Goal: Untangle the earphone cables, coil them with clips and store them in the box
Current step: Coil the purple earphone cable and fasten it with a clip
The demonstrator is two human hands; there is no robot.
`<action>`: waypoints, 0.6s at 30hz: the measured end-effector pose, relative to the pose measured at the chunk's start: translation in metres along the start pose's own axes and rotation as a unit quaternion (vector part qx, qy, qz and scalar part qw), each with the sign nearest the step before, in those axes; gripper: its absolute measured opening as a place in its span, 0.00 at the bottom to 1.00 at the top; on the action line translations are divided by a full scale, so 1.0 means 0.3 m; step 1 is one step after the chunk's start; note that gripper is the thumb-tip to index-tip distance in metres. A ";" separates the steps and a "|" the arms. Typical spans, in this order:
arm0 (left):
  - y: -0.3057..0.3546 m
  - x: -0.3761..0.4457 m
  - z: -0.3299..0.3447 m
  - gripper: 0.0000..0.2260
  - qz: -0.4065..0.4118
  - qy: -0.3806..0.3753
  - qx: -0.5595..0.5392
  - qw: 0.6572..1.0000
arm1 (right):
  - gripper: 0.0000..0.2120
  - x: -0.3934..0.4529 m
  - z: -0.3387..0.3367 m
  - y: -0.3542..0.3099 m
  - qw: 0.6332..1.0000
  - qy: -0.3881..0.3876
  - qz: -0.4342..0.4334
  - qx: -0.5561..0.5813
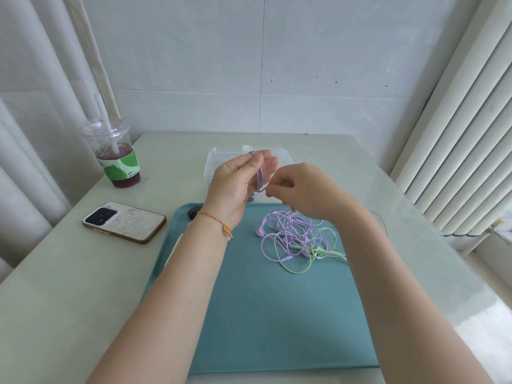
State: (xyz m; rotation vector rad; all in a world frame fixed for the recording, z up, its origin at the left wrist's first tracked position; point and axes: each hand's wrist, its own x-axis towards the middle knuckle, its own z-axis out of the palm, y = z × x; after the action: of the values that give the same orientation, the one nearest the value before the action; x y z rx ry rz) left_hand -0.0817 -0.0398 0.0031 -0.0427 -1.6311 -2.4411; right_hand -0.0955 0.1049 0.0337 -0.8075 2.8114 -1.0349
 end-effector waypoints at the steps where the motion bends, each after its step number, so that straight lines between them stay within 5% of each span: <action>1: -0.001 -0.002 0.002 0.07 -0.008 -0.003 0.046 0.999 | 0.06 -0.002 -0.005 0.000 1.000 0.012 -0.002 -0.005; 8: 0.008 -0.027 0.013 0.08 -0.106 -0.100 0.123 0.982 | 0.06 -0.012 -0.052 0.006 0.999 0.033 -0.011 -0.015; 18: 0.034 -0.031 -0.013 0.14 -0.166 -0.206 0.085 0.961 | 0.03 -0.013 -0.071 0.018 0.994 0.066 -0.021 0.089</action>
State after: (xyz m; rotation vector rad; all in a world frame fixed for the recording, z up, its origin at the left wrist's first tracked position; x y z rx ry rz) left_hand -0.0703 -0.0456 0.0094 -0.2928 -2.1760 -2.6554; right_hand -0.0990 0.1230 0.0462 -0.8086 2.7643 -1.3705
